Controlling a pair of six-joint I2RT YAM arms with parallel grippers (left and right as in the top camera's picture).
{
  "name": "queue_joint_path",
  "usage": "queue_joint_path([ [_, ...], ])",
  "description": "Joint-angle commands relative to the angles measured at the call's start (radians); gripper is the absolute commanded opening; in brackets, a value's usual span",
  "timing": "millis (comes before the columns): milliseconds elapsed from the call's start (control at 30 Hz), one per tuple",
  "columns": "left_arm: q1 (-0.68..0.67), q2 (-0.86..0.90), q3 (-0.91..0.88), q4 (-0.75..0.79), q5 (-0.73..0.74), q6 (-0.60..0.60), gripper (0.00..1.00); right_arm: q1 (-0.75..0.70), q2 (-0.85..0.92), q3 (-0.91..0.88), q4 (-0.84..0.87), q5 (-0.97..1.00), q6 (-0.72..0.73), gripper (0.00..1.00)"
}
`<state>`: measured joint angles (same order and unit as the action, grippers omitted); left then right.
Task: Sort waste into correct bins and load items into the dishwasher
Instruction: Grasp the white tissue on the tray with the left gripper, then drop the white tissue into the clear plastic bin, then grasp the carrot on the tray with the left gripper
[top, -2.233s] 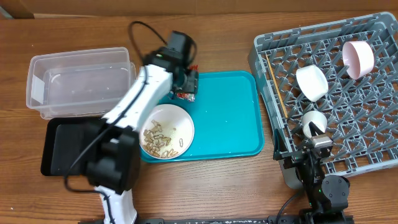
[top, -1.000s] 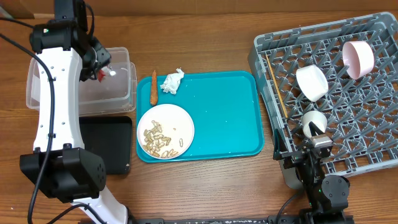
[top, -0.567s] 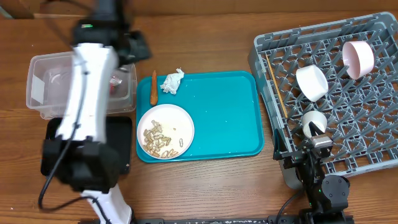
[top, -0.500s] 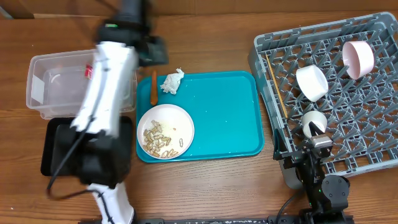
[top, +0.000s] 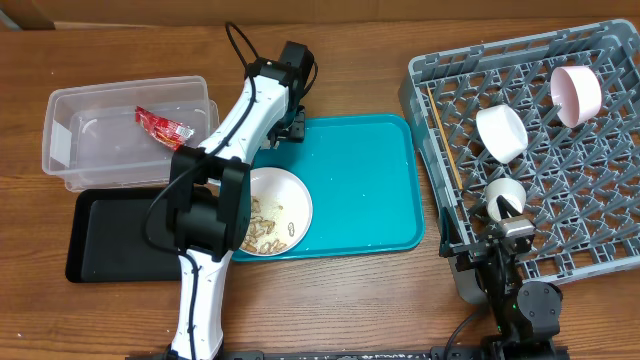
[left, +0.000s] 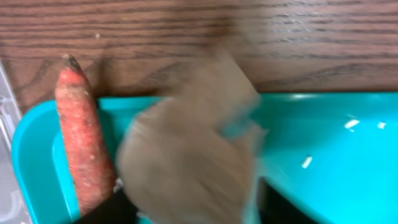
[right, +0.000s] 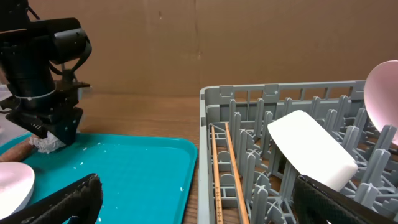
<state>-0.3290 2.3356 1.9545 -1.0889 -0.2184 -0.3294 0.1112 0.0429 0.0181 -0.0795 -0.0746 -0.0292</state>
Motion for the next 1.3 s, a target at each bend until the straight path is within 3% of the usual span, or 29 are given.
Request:
queue_joint_path([
  [0, -0.002, -0.007, 0.007, -0.001, 0.028, 0.002, 0.13, -0.007, -0.011, -0.01, 0.005, -0.006, 0.004, 1.0],
  [33, -0.004, -0.011, 0.01, -0.009, 0.045, 0.014, 0.04, -0.007, -0.011, -0.01, 0.005, -0.006, 0.003, 1.0],
  [167, -0.003, -0.061, 0.075, -0.103, 0.054, -0.007, 0.04, -0.007, -0.011, -0.01, 0.005, -0.006, 0.004, 1.0],
  [333, 0.041, -0.209, 0.127, -0.242, 0.034, -0.153, 0.04, -0.007, -0.011, -0.01, 0.005, -0.006, 0.004, 1.0],
  [533, 0.187, -0.347, 0.127, -0.289, -0.092, -0.217, 0.04, -0.007, -0.011, -0.01, 0.005, -0.006, 0.003, 1.0],
  [633, 0.274, -0.336, 0.122, -0.303, -0.051, -0.192, 0.16, -0.007, -0.011, -0.01, 0.005, -0.006, 0.003, 1.0],
  [700, 0.318, -0.319, 0.122, -0.301, -0.013, -0.148, 0.54, -0.007, -0.011, -0.01, 0.005, -0.006, 0.004, 1.0],
  [733, 0.333, -0.318, 0.122, -0.298, 0.022, -0.124, 0.69, -0.007, -0.011, -0.01, 0.005, -0.006, 0.004, 1.0],
  [767, 0.344, -0.319, 0.124, -0.299, 0.07, -0.107, 0.72, -0.007, -0.011, -0.01, 0.005, -0.006, 0.004, 1.0],
  [900, 0.325, -0.343, 0.125, -0.298, 0.163, -0.064, 0.73, -0.007, -0.011, -0.01, 0.005, -0.006, 0.004, 1.0],
  [1067, 0.171, -0.328, 0.073, -0.268, 0.018, -0.029, 0.74, -0.007, -0.011, -0.01, 0.005, -0.006, 0.004, 1.0],
  [1267, 0.077, -0.234, -0.112, -0.065, -0.02, -0.032, 0.72, -0.007, -0.011, -0.01, 0.005, -0.006, 0.004, 1.0],
])
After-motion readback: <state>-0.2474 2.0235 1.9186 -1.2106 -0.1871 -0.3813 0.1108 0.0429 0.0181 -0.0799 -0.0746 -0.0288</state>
